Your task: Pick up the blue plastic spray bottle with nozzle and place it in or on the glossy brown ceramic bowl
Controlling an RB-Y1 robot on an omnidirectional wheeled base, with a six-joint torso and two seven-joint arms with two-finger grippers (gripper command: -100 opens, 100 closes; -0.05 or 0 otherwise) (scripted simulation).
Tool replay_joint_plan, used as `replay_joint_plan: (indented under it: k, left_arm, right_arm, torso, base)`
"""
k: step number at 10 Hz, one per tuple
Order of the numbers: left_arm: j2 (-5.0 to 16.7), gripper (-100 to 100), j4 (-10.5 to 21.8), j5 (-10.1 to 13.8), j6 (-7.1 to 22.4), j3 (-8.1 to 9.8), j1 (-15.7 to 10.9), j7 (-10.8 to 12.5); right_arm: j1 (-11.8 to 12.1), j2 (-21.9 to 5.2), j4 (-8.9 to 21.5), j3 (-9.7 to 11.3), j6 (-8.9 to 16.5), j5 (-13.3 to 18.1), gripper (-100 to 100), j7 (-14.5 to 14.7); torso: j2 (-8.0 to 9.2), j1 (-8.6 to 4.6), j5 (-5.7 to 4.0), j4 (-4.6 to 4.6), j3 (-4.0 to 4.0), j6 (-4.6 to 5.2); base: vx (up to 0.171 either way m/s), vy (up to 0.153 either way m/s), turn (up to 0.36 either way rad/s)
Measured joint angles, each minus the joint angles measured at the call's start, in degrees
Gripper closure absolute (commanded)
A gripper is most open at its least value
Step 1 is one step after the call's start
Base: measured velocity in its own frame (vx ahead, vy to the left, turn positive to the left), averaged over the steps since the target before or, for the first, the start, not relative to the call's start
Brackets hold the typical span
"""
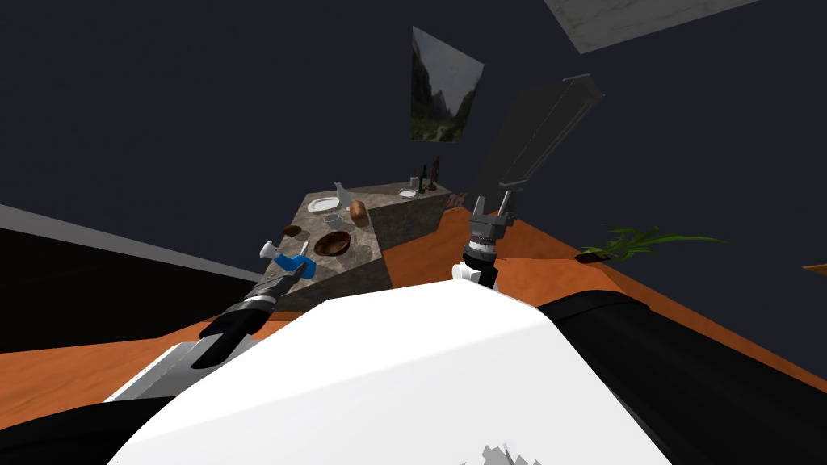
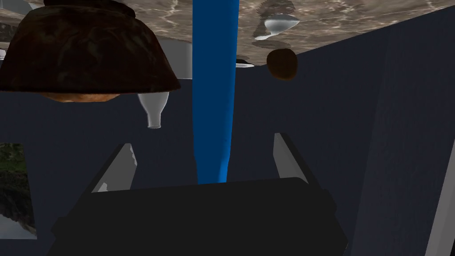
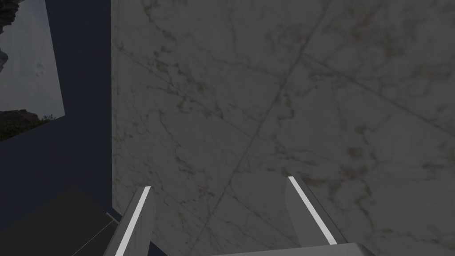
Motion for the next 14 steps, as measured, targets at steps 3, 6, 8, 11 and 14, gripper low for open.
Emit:
replay_joint_plan:
  k: [3, 6, 8, 11, 14]
  left_arm:
    - [-0.14, -100, 5.53, -3.81, -0.94, -1.11, -5.52, 3.31]
    - [0.25, -100, 10.54, -7.19, -2.56, -2.72, -9.75, 6.48]
    - [-0.09, -100, 13.68, -9.3, -2.55, -3.14, -13.11, 8.07]
    - [-0.17, -100, 19.09, -11.24, -3.87, -4.04, -16.99, 9.47]
    - [0.62, -100, 24.49, -14.5, -4.17, -5.27, -22.61, 13.02]
  right_arm:
    - [0.01, 0.0, 0.0, 0.0, 0.0, 0.0, 0, 0.0]
    - [0.0, 0.0, 0.0, 0.0, 0.0, 0.0, 0, 0.0]
    - [0.01, 0.0, 0.0, 0.0, 0.0, 0.0, 0, 0.0]
    - [0.0, 0.0, 0.0, 0.0, 0.0, 0.0, 0, 0.0]
    - [0.01, 0.0, 0.0, -0.01, 0.0, 0.0, 0, 0.0]
  torso:
    - [-0.09, 0.04, 0.01, 0.0, -0.03, -0.03]
    - [0.21, 0.06, 0.01, 0.06, 0.14, -0.03]
    - [-0.13, 0.0, -0.01, 0.0, -0.04, -0.03]
    - [0.01, -0.06, -0.01, 0.01, 0.01, -0.01]
    - [-0.13, 0.09, 0.01, 0.0, -0.04, -0.04]
  base:
    - [-0.038, -0.006, 0.001]
    - [-0.114, -0.003, -0.046]
    - [-0.005, -0.014, 0.008]
    - [-0.086, -0.017, -0.045]
    - [-0.03, 0.005, 0.002]
